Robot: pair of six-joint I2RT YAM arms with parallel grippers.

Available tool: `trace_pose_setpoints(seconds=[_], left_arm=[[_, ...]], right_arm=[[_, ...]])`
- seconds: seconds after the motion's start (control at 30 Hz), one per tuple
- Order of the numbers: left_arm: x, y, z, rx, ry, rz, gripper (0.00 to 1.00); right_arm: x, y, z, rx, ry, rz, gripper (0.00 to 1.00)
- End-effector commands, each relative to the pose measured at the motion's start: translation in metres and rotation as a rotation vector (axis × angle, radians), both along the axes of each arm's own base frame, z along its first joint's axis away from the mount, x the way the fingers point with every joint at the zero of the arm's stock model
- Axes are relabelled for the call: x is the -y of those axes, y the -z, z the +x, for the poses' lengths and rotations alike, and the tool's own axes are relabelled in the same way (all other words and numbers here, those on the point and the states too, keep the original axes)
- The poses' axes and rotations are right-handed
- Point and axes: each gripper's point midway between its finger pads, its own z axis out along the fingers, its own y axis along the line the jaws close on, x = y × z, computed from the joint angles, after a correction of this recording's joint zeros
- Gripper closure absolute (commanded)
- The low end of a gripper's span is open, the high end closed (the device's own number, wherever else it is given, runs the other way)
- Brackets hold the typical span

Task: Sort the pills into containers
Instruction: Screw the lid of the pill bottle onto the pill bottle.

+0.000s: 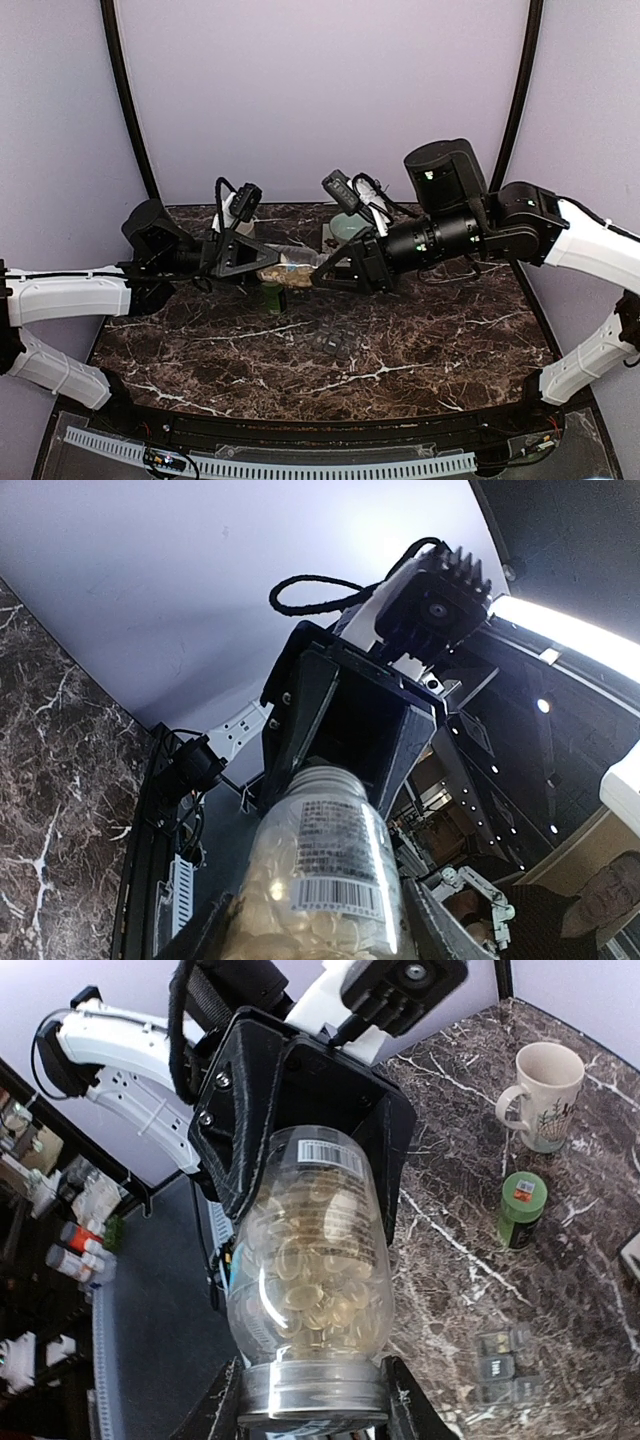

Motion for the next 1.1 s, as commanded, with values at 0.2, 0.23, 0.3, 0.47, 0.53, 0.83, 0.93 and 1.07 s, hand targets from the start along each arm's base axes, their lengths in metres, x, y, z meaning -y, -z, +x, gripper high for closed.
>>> trace_pose_setpoints(seconds=[0.2, 0.23, 0.3, 0.47, 0.53, 0.83, 0.93, 1.07], left_arm=[[-0.009, -0.049, 0.003, 0.271, -0.156, -0.168, 1.00], [-0.011, -0.051, 0.003, 0.280, -0.166, -0.174, 1.00], [-0.012, -0.053, 0.003, 0.288, -0.180, -0.185, 1.00], [-0.017, -0.058, 0.001, 0.302, -0.200, -0.213, 1.00], [-0.019, -0.060, -0.001, 0.311, -0.202, -0.217, 1.00], [-0.028, -0.061, -0.006, 0.400, -0.252, -0.167, 1.00], [-0.029, -0.061, -0.009, 0.418, -0.250, -0.153, 1.00], [-0.030, -0.060, -0.013, 0.434, -0.240, -0.138, 1.00]], right_arm=[[-0.028, -0.027, 0.008, -0.466, 0.104, 0.214, 0.97], [-0.029, -0.028, 0.009, -0.497, 0.109, 0.233, 0.97], [-0.032, -0.032, 0.010, -0.565, 0.125, 0.268, 0.97], [-0.040, -0.031, 0.014, -0.701, 0.153, 0.330, 0.96], [-0.044, -0.027, 0.014, -0.769, 0.154, 0.341, 0.97], [-0.050, -0.008, 0.012, -1.045, 0.192, 0.377, 0.98], [-0.049, -0.010, 0.013, -1.079, 0.205, 0.398, 0.98], [-0.046, 0.001, 0.015, -1.111, 0.238, 0.404, 0.99]])
